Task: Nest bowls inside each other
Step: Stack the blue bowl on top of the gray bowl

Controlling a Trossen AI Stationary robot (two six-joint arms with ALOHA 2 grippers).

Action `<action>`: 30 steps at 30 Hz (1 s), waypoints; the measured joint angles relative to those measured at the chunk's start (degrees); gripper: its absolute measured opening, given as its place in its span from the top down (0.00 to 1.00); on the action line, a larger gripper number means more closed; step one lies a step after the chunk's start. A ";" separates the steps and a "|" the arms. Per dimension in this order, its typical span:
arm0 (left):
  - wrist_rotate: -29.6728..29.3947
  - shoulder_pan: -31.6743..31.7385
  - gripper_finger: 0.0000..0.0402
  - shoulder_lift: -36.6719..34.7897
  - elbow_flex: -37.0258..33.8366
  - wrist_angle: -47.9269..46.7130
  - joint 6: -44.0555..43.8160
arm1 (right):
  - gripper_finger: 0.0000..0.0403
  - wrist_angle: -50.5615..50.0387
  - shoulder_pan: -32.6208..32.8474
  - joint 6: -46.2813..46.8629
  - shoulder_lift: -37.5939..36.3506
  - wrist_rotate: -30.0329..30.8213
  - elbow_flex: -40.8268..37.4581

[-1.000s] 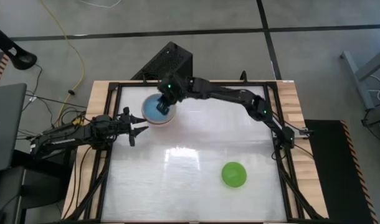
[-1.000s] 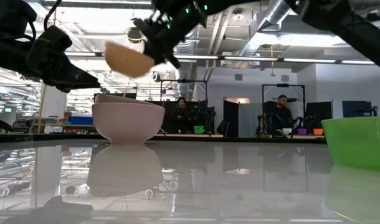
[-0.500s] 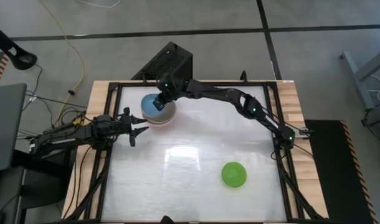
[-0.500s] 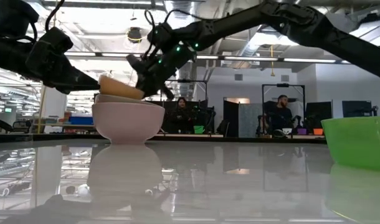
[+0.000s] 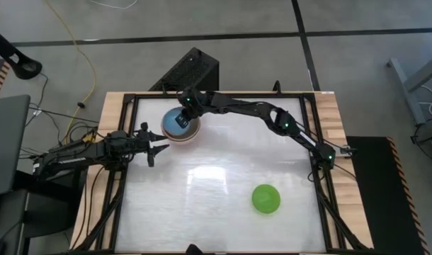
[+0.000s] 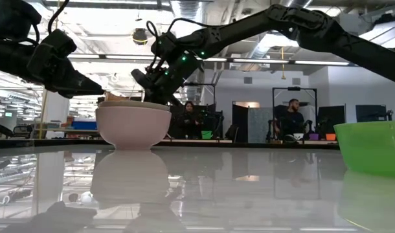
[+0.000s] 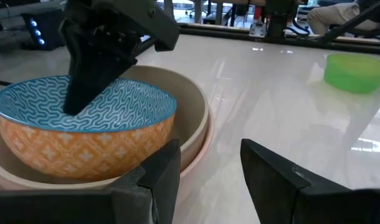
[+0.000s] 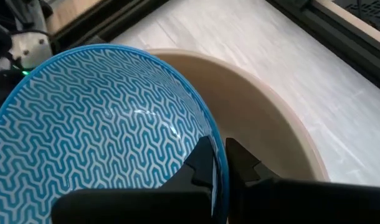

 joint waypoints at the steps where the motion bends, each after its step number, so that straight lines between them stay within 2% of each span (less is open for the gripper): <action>1: 0.02 0.00 0.61 0.00 0.00 0.00 -0.01 | 0.95 -0.30 0.00 -0.27 -0.01 0.23 0.00; 22: 0.00 0.00 0.61 0.00 0.00 0.00 0.01 | 0.95 -4.53 -0.42 -0.87 -0.05 0.41 0.00; 30: 0.00 0.01 0.61 0.00 0.00 -0.02 0.01 | 0.81 -4.57 -0.42 -0.69 -0.11 0.39 0.00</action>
